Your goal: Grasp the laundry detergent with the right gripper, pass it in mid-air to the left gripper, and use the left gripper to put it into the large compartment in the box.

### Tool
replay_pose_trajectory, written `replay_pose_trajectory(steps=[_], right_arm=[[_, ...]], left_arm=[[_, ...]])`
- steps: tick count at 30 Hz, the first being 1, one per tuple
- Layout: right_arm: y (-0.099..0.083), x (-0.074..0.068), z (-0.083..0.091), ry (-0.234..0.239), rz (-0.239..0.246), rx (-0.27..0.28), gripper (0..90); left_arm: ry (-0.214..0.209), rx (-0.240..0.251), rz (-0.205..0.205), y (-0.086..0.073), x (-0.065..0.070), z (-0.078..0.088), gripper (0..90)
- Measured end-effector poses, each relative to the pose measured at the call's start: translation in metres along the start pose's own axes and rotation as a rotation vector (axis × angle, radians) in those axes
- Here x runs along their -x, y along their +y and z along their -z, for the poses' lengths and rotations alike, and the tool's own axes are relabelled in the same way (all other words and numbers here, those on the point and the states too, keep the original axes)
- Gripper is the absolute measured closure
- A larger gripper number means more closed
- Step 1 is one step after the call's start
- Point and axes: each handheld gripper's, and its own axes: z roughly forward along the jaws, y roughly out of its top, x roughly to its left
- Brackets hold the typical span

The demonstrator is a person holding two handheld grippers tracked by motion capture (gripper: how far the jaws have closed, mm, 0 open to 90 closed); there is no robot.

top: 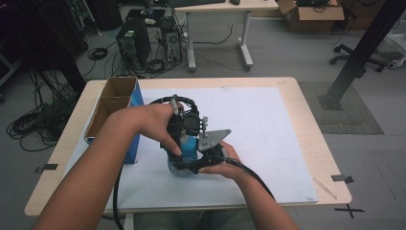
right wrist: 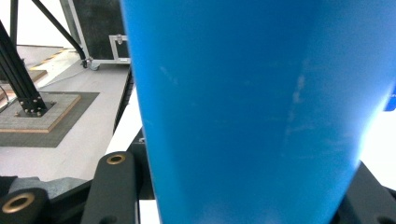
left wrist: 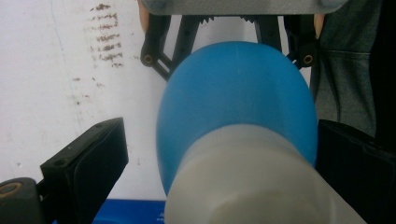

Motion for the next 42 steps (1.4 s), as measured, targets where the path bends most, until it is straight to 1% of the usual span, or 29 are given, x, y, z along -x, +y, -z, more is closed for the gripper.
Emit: replay_pose_trajectory(steps=[3,5,7,11,18,20,21,23,29,31,37,42], right_arm=[[0.0011,0.0002,-0.0017,-0.002,-0.003,0.003,45.3],[0.0015,0.0003,-0.0029,-0.003,0.004,0.003,45.3],[0.0018,-0.0005,-0.0037,0.000,-0.003,0.000,45.3],[0.0024,-0.0004,-0.0042,0.000,-0.001,0.003,45.3],[0.0035,-0.0001,-0.0022,-0.008,-0.005,0.009,45.3],[0.0037,0.0000,-0.0018,-0.009,-0.004,0.008,45.3],[0.0037,0.0000,-0.0017,-0.009,-0.004,0.010,45.3],[0.0040,-0.0002,-0.0015,-0.008,-0.007,0.010,45.3],[0.0041,-0.0001,-0.0014,-0.010,-0.007,0.012,45.3],[0.0044,-0.0002,-0.0013,-0.013,-0.008,0.013,45.3],[0.0046,-0.0001,-0.0005,-0.016,-0.009,0.012,45.3],[0.0049,0.0002,-0.0003,-0.022,-0.006,0.016,45.3]], left_arm=[[0.006,-0.001,0.006,-0.0005,0.0004,-0.0005,4.3],[0.007,-0.004,0.004,-0.0003,0.0006,-0.0006,4.3],[0.007,-0.008,0.002,-0.0001,0.0007,-0.0007,4.3],[0.009,-0.012,0.003,0.0004,0.0008,-0.0014,4.7],[0.010,-0.013,-0.005,0.0009,0.0009,-0.0013,9.4],[0.006,-0.015,-0.008,0.0010,0.0013,-0.0018,13.5],[0.008,-0.012,-0.011,0.0011,0.0014,-0.0019,13.3],[0.001,-0.015,-0.015,0.0013,0.0018,-0.0017,16.0],[-0.001,-0.018,-0.021,0.0021,0.0027,-0.0017,18.7],[-0.007,-0.016,-0.025,0.0021,0.0032,-0.0018,23.6],[-0.008,-0.018,-0.029,0.0022,0.0039,-0.0014,25.3],[-0.007,-0.015,-0.024,0.0021,0.0039,-0.0010,26.9]])
